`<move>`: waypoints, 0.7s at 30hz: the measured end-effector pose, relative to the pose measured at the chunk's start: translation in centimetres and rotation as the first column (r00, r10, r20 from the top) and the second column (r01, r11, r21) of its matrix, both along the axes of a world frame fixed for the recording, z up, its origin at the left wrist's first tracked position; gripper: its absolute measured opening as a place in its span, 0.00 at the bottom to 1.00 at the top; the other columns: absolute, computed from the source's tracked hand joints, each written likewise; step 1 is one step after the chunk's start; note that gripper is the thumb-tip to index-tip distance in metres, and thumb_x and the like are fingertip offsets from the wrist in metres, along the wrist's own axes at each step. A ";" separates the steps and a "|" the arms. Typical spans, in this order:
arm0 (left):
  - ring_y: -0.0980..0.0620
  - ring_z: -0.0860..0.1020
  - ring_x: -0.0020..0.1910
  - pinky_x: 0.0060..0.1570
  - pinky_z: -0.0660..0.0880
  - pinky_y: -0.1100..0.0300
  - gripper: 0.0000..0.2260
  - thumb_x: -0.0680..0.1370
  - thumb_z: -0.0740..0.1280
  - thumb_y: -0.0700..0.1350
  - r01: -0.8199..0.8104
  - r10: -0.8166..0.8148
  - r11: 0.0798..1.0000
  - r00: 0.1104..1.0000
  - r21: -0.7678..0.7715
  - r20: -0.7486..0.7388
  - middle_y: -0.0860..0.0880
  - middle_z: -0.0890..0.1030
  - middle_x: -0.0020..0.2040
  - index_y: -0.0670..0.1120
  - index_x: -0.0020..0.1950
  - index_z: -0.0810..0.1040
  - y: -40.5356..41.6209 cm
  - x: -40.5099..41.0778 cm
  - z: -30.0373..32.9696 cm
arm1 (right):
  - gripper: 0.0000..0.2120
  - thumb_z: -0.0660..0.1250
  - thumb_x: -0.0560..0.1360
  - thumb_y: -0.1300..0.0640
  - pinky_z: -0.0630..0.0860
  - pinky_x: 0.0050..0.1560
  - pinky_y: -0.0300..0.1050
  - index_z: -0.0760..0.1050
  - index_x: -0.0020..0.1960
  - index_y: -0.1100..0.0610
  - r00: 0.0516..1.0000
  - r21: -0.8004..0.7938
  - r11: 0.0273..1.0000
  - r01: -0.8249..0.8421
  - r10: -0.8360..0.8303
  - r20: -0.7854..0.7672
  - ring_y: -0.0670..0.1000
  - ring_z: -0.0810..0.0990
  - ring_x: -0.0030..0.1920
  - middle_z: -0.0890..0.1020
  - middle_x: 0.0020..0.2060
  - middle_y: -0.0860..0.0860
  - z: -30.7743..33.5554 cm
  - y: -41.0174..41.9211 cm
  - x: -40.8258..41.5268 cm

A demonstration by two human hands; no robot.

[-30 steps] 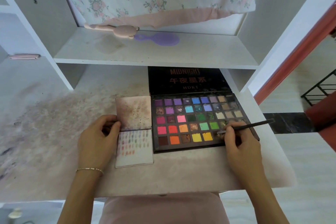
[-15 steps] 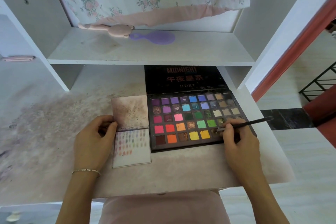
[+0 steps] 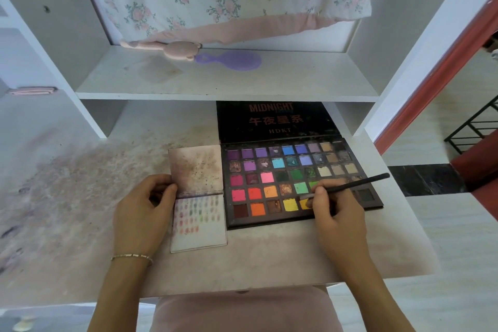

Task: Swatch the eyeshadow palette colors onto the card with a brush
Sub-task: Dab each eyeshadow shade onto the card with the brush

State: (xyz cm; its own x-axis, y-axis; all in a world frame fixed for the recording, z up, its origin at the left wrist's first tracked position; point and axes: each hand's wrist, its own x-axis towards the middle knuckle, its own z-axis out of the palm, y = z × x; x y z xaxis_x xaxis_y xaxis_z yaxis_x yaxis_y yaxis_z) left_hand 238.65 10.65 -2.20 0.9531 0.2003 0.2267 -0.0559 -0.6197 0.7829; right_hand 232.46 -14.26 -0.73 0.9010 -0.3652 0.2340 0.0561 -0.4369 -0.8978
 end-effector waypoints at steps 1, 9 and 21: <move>0.60 0.74 0.36 0.37 0.67 0.67 0.07 0.73 0.67 0.38 -0.001 0.001 1.000 1.000 0.000 -0.002 0.57 0.77 0.35 0.50 0.43 0.78 -0.1 0.1 -0.1 | 0.15 0.61 0.76 0.65 0.70 0.32 0.24 0.70 0.38 0.46 1.000 0.010 1.000 -0.020 0.019 0.009 0.36 0.77 0.36 0.78 0.29 0.44 0.0 0.6 0.1; 0.64 0.74 0.36 0.36 0.66 0.70 0.09 0.72 0.68 0.39 -0.011 0.011 1.000 1.000 0.000 0.012 0.64 0.75 0.34 0.54 0.42 0.77 -0.2 0.0 0.0 | 0.10 0.62 0.71 0.56 0.73 0.37 0.29 0.73 0.41 0.39 0.959 0.164 0.945 -0.283 0.279 0.047 0.43 0.80 0.37 0.80 0.37 0.42 0.3 6.4 0.1; 0.63 0.75 0.35 0.36 0.68 0.70 0.05 0.72 0.68 0.40 -0.012 0.012 1.000 1.000 0.014 0.020 0.63 0.75 0.33 0.50 0.43 0.80 0.4 0.1 -0.4 | 0.05 0.65 0.71 0.56 0.74 0.42 0.32 0.72 0.39 0.47 0.901 -0.004 0.902 -0.431 0.430 -0.056 0.43 0.78 0.42 0.80 0.37 0.44 -0.4 8.9 0.6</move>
State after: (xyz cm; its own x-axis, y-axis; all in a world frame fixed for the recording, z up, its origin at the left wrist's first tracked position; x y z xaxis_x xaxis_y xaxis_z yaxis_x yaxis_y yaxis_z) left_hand 238.76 11.04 -2.61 0.9459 0.2084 0.2488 -0.0641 -0.6314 0.7728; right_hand 233.04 -5.40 -1.10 0.9807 0.0643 0.1848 0.1951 -0.3945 -0.8979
